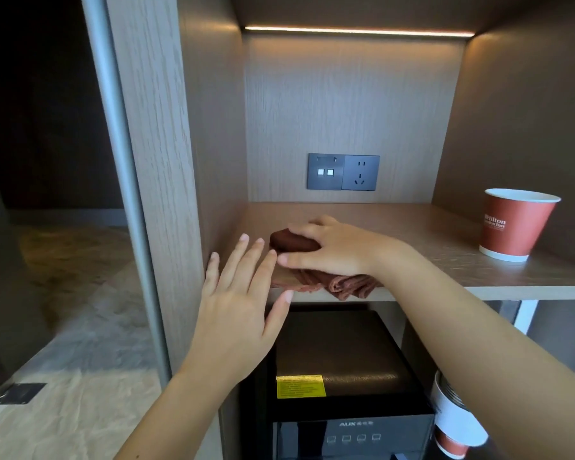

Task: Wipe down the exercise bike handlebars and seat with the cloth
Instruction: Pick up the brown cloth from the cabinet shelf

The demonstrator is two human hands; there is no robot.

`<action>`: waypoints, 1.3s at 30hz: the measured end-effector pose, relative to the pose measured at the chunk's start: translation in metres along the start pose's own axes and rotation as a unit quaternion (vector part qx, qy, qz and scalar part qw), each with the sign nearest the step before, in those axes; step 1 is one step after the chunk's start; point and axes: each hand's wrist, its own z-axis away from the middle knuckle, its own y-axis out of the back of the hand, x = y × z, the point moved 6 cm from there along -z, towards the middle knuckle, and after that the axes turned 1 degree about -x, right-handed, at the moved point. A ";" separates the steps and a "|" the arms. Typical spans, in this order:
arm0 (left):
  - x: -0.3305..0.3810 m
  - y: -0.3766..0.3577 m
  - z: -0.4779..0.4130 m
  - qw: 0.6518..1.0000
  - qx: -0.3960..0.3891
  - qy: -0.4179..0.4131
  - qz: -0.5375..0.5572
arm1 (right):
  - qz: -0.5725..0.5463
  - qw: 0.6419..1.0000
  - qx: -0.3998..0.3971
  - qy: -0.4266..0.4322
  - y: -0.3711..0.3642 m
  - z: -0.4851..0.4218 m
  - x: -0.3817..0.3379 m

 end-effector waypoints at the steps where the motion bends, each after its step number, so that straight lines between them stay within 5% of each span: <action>1: -0.002 0.000 0.000 1.000 0.001 -0.001 0.003 | 0.021 1.000 -0.007 -0.001 -0.004 -0.003 0.000; 15: -0.007 -0.004 0.007 1.000 0.007 -0.028 -0.002 | -0.022 0.986 -0.105 0.131 0.008 0.034 0.014; 22: -0.006 -0.003 0.010 1.000 0.007 -0.021 -0.009 | 0.121 0.985 -0.036 0.117 -0.007 0.019 -0.006; 39: -0.010 0.028 0.061 0.995 0.023 0.087 -0.038 | 0.085 0.954 0.115 0.262 -0.015 0.057 -0.046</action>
